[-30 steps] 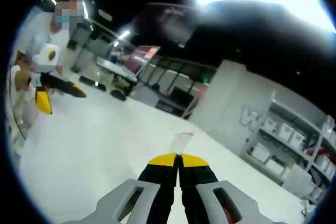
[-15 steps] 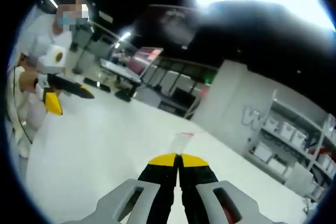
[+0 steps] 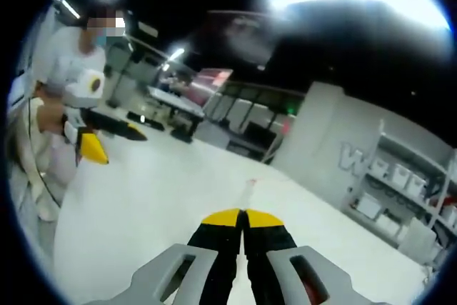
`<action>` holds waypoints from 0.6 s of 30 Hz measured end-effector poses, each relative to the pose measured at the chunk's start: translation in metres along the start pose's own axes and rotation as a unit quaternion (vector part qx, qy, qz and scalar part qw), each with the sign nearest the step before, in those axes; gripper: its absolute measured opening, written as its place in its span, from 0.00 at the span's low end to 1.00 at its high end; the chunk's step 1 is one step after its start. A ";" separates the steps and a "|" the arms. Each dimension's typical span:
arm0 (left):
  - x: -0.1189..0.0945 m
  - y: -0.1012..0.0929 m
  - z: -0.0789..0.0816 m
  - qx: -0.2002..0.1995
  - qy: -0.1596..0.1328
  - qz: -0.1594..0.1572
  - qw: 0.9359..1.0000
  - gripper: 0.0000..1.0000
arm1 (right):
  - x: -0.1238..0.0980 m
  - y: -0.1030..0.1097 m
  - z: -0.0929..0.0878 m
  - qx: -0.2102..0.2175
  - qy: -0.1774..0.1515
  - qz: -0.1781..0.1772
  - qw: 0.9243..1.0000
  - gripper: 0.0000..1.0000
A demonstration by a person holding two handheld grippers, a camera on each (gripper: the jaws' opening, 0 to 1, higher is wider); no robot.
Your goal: Open the resealable bag by pulling the two sides of the seal apart until the entire bag opening is separated and visibly accessible.
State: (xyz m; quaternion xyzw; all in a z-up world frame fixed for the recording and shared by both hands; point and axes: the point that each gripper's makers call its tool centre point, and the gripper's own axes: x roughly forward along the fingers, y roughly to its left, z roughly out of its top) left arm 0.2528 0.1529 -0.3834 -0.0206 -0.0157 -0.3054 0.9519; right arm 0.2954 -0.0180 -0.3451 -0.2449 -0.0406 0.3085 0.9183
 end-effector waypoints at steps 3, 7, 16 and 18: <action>0.000 0.000 -0.001 0.000 0.001 0.000 1.000 0.84 | -0.001 0.007 0.001 -0.004 -0.001 0.008 1.000 0.00; 0.000 0.000 -0.001 -0.001 0.001 0.001 1.000 0.84 | -0.003 0.015 0.003 -0.009 -0.002 0.016 1.000 0.00; -0.001 0.000 -0.003 -0.003 0.004 0.000 1.000 0.84 | -0.011 0.034 -0.004 -0.002 0.007 0.031 0.999 0.00; -0.001 0.001 -0.002 -0.002 0.003 0.000 1.000 0.84 | -0.014 0.037 -0.004 0.001 0.005 0.033 0.999 0.00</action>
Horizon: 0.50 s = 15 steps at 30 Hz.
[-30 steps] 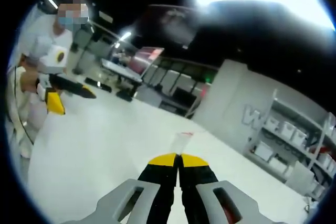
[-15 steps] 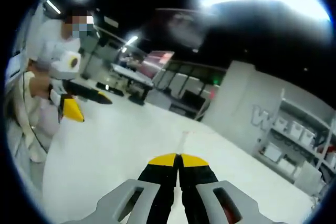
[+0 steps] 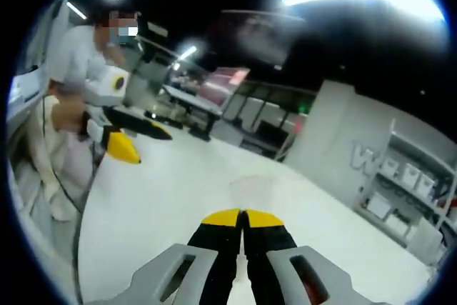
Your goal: Open the resealable bag by pulling the two sides of the seal apart until the entire bag opening is separated and visibly accessible.
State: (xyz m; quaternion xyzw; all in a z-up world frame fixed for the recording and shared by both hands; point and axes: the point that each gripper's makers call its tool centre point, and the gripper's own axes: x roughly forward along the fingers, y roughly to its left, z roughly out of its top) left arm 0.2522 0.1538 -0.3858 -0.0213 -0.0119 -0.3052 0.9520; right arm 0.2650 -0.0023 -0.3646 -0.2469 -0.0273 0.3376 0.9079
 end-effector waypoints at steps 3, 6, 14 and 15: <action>0.000 0.000 0.001 -0.003 -0.002 0.000 1.000 0.84 | 0.000 0.004 0.000 0.002 0.000 0.004 1.000 0.00; 0.000 0.000 0.000 -0.002 0.000 0.000 1.000 0.84 | 0.000 0.008 -0.002 0.006 0.000 0.010 1.000 0.00; 0.000 -0.004 -0.004 -0.006 0.006 -0.009 1.000 0.83 | -0.003 0.028 -0.008 0.015 0.008 0.029 0.999 0.00; 0.000 -0.004 -0.005 -0.009 0.007 -0.010 1.000 0.83 | -0.004 0.031 -0.011 0.017 0.011 0.033 0.999 0.00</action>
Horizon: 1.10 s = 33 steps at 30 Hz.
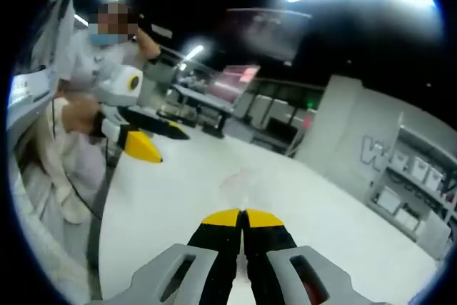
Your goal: Open the resealable bag by pulling the two sides of the seal apart until the entire bag opening is separated and visibly accessible.
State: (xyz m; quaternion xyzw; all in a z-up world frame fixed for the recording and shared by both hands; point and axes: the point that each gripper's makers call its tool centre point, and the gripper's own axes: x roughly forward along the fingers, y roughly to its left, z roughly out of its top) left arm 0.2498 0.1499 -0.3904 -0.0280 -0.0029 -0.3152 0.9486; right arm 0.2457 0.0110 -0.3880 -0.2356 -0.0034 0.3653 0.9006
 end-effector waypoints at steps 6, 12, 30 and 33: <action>0.000 0.001 0.001 0.000 -0.002 0.002 1.000 0.83 | -0.002 0.012 -0.011 -0.003 0.017 0.009 1.000 0.00; 0.000 0.001 0.000 0.000 0.000 0.002 1.000 0.83 | -0.009 0.016 -0.020 0.010 0.031 0.011 0.999 0.00; 0.005 -0.004 0.001 0.002 0.002 -0.008 1.000 0.83 | -0.026 0.014 -0.041 0.027 0.060 -0.009 0.998 0.00; 0.006 -0.005 0.000 0.003 0.003 -0.010 1.000 0.83 | -0.027 0.013 -0.043 0.031 0.060 -0.011 0.998 0.00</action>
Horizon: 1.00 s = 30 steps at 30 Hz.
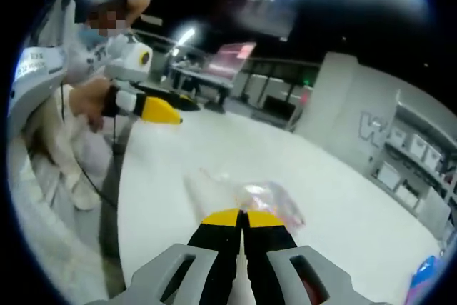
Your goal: Open the resealable bag by pulling the two sides of the seal apart until the entire bag opening is separated and visibly accessible.
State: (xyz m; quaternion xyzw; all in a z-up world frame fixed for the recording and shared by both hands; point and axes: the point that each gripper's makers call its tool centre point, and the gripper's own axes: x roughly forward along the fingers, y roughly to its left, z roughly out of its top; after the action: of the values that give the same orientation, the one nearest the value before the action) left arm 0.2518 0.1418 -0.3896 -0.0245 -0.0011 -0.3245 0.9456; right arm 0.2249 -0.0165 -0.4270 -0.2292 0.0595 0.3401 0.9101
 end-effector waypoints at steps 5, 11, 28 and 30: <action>0.001 -0.001 -0.002 -0.001 0.002 -0.003 1.000 0.82 | 0.001 0.001 -0.002 0.000 0.003 0.001 1.000 0.00; 0.000 -0.001 -0.003 -0.006 0.004 -0.004 1.000 0.81 | -0.002 0.001 -0.001 0.008 0.002 -0.002 1.000 0.00; 0.000 -0.001 -0.004 -0.015 0.001 -0.006 1.000 0.81 | -0.015 0.007 0.003 0.027 -0.001 -0.009 1.000 0.01; 0.000 -0.002 -0.005 -0.016 0.002 -0.007 1.000 0.81 | -0.019 0.009 0.005 0.027 -0.002 -0.011 1.000 0.01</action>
State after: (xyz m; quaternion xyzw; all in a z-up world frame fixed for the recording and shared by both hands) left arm 0.2504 0.1406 -0.3945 -0.0394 0.0061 -0.3308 0.9429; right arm 0.2041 -0.0196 -0.4211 -0.2049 0.0647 0.3289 0.9196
